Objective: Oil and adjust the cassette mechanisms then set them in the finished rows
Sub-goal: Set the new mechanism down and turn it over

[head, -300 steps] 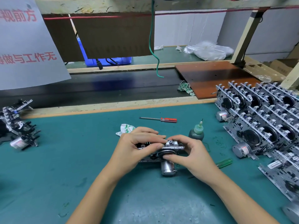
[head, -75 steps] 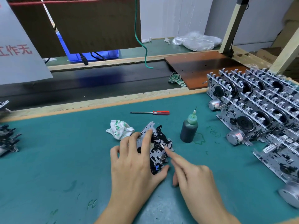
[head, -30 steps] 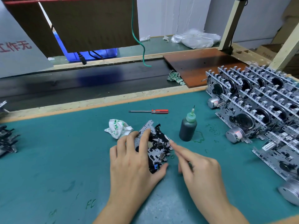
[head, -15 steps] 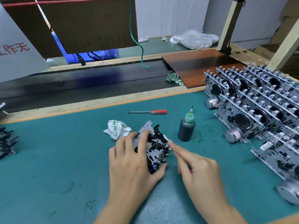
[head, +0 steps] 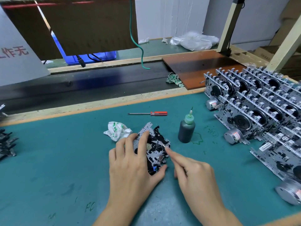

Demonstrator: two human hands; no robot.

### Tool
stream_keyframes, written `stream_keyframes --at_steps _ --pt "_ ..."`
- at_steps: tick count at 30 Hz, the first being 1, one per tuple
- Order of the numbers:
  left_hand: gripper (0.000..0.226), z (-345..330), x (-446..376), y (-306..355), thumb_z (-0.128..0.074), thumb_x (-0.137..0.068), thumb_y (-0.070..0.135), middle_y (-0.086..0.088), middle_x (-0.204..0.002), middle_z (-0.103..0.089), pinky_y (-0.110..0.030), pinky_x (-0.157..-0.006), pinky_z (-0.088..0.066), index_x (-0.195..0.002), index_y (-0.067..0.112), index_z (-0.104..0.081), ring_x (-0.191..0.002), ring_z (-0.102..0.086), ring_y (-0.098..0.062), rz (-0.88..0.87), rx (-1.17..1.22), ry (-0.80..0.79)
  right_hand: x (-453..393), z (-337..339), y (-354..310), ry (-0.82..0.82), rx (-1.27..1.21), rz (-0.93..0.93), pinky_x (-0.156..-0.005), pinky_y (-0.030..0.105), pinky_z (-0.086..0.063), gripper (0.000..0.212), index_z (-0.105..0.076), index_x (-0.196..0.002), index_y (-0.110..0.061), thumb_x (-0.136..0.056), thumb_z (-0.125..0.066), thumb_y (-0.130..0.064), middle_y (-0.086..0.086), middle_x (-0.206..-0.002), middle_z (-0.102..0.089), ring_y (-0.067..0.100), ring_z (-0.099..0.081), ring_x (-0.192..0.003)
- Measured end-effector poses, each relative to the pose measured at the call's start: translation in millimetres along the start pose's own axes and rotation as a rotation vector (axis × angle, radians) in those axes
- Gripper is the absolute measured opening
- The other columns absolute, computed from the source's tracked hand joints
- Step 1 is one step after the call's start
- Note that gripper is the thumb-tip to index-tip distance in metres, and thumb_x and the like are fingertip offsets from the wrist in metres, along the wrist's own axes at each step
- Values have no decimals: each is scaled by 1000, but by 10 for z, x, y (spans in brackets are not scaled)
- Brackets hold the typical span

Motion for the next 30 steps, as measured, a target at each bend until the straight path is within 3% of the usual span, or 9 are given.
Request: stream_keyframes --at_steps 7,12,23,26,30 --pt "79 -9 -4 0 -65 -58 58 -12 -107 -60 -39 -76 -30 -122 12 -60 -99 -44 -29 -10 0 8 13 8 34 17 -26 -19 -50 34 -42 34 -70 -111 -28 -84 -58 -13 -2 -52 -55 21 -49 -48" --pt "76 0 1 -1 -54 -63 61 -11 -107 -60 -37 -76 -31 -122 13 -59 -100 -44 -29 -6 6 11 19 3 7 13 -36 -8 -52 34 -43 34 -71 -111 -28 -83 -61 -10 -4 -53 -55 18 -49 -49" --pt "77 -6 3 -7 -53 -62 61 -11 -108 -59 -38 -77 -31 -123 14 -57 -100 -45 -30 -5 8 25 10 17 37 32 -40 -14 -54 35 -42 34 -69 -114 -27 -87 -60 -10 0 -54 -54 22 -49 -49" --pt "77 -3 4 -5 -52 -63 61 -12 -107 -59 -38 -77 -31 -123 13 -58 -100 -45 -30 -7 3 30 -6 -59 49 -44 -28 -34 -58 37 -45 34 -67 -117 -32 -91 -56 -14 0 -57 -57 23 -52 -54" --pt "76 4 -5 -1 -51 -63 61 -12 -107 -60 -38 -76 -31 -122 13 -59 -100 -44 -30 0 3 24 6 -12 15 -5 -45 -13 -47 32 -43 34 -70 -112 -27 -85 -60 -9 -1 -53 -55 21 -50 -48"
Point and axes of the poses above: each hand's wrist, its own x-axis away from the middle knuckle, its own z-axis out of the back of the hand, y = z × x, the point moved 7 cm from there along -x, towards the middle knuckle
